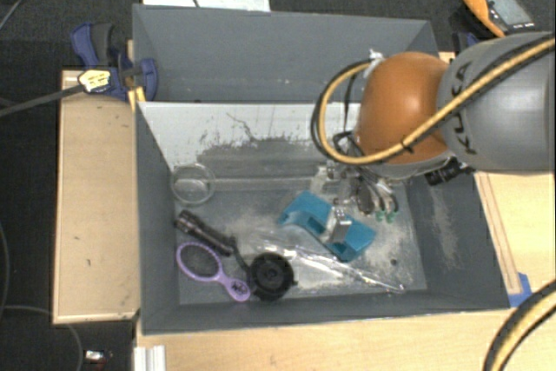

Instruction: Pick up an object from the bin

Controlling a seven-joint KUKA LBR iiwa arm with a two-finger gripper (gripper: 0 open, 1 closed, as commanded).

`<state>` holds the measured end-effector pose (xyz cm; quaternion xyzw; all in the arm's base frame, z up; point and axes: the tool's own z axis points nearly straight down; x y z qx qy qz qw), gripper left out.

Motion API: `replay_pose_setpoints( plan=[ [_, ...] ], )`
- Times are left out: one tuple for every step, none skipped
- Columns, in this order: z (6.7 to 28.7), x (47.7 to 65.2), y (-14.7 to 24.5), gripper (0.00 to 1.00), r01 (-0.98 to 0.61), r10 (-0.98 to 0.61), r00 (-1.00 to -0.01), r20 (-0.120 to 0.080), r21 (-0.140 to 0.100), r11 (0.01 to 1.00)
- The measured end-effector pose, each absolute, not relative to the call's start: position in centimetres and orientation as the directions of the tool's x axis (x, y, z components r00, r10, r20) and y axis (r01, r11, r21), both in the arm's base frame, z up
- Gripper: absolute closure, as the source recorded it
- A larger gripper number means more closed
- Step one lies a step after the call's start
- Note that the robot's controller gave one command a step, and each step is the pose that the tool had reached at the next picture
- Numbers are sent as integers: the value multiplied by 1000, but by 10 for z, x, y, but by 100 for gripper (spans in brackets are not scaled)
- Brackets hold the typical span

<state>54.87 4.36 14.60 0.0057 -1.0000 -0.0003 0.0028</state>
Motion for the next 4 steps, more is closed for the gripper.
replay_pose_setpoints(
  plan=[
    [149, 550, 43, 0, -10, -10, -1000, -1, 1, 1000],
    [76, 570, 9, 0, 64, 64, -998, 2, 3, 998],
    [48, 574, 0, 0, 88, 88, -996, 4, 3, 996],
    [71, 547, 30, 0, 157, 157, -988, 0, 5, 988]
  ],
)
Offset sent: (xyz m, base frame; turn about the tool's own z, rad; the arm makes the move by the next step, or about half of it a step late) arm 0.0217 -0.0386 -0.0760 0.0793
